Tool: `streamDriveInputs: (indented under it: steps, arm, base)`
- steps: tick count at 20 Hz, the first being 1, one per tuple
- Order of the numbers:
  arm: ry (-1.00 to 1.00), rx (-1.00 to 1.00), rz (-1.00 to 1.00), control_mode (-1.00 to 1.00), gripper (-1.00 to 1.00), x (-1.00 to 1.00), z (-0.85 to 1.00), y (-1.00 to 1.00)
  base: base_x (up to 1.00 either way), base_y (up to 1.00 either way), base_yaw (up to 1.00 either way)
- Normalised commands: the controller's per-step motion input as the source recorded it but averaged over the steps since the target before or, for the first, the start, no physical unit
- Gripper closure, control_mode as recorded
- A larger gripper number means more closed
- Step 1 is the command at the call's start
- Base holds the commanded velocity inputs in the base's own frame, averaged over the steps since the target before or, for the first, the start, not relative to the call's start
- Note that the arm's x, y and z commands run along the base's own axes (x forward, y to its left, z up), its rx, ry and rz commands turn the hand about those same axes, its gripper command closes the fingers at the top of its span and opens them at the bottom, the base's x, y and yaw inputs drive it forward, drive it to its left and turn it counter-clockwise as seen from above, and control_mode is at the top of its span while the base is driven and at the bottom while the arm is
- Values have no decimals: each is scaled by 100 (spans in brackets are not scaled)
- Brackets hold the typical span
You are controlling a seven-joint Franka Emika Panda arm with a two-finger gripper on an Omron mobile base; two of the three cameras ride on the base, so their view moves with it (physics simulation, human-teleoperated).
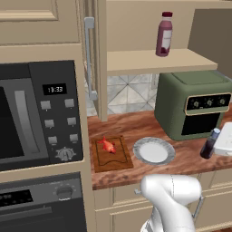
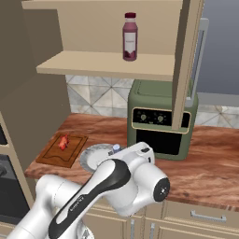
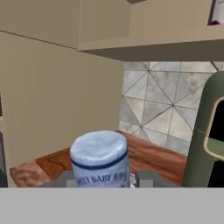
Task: Pick the fish from the plate and place it on the cutting board. Then pick the condiment bottle from the cabinet and place it next to the cutting board.
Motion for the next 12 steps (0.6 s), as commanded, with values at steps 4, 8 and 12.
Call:
streamDriveInputs:
  steps: [4, 8, 12]
  arm:
    - [-1, 1, 0, -100, 100, 14, -35, -12]
    - [-3, 7, 0, -100, 100, 20, -28, -13]
    - [-3, 7, 0, -100, 100, 29, -25, -9]
  base:
    - [0, 0, 0]
    - [0, 0, 0]
    - [0, 0, 0]
